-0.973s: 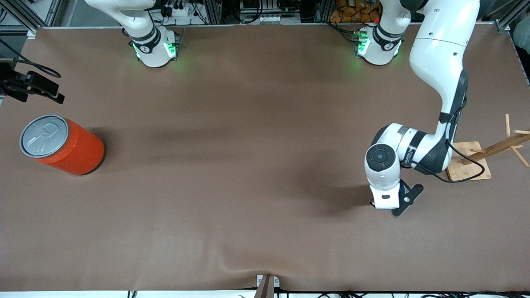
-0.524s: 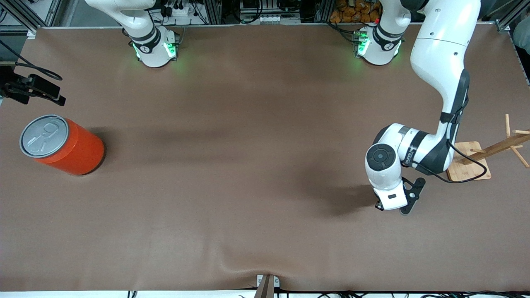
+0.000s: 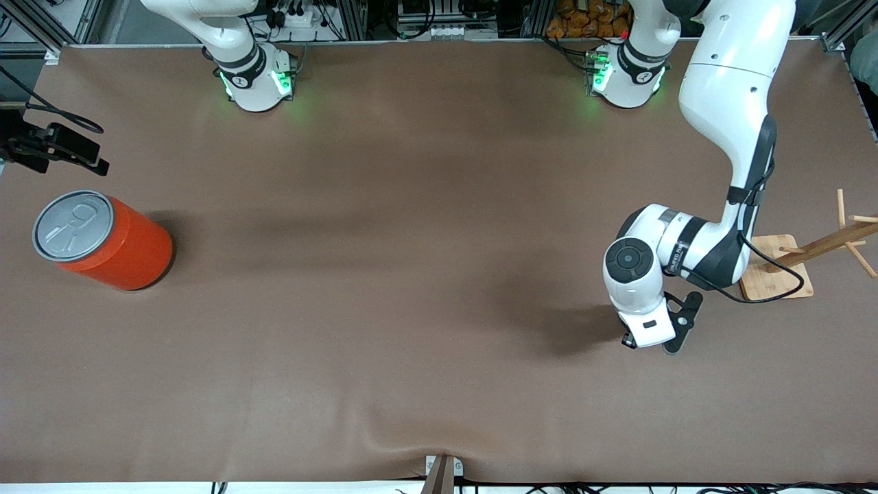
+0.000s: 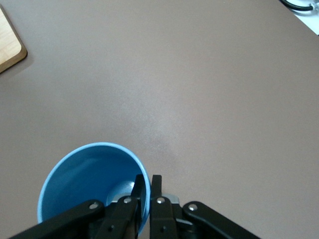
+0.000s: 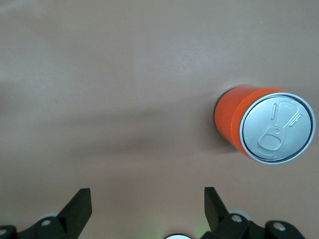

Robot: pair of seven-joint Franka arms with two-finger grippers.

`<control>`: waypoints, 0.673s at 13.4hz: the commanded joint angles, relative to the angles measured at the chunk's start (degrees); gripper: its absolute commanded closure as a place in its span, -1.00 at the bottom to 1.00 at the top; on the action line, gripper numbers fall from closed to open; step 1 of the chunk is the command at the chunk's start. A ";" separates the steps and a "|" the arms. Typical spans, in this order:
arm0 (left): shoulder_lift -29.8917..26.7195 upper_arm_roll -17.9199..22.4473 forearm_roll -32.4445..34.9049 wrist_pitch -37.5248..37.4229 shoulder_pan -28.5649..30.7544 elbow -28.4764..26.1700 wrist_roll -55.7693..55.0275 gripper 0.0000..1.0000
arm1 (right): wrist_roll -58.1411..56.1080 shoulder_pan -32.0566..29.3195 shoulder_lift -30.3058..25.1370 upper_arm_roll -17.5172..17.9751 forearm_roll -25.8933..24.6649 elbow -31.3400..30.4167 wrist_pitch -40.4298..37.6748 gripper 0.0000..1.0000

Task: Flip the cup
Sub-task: 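Lower the held cup with the left gripper beside the wooden stand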

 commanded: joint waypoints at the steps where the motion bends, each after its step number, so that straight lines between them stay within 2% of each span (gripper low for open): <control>1: 0.20 0.13 1.70 0.05 -0.42 -0.50 -3.15 1.00 | -0.44 0.44 0.31 -0.38 0.92 0.75 -0.18 -1.00; 9: 1.17 0.13 1.70 -0.13 -0.94 -0.85 -3.15 1.00 | -0.44 0.79 0.31 -0.38 0.92 0.75 -0.09 -1.00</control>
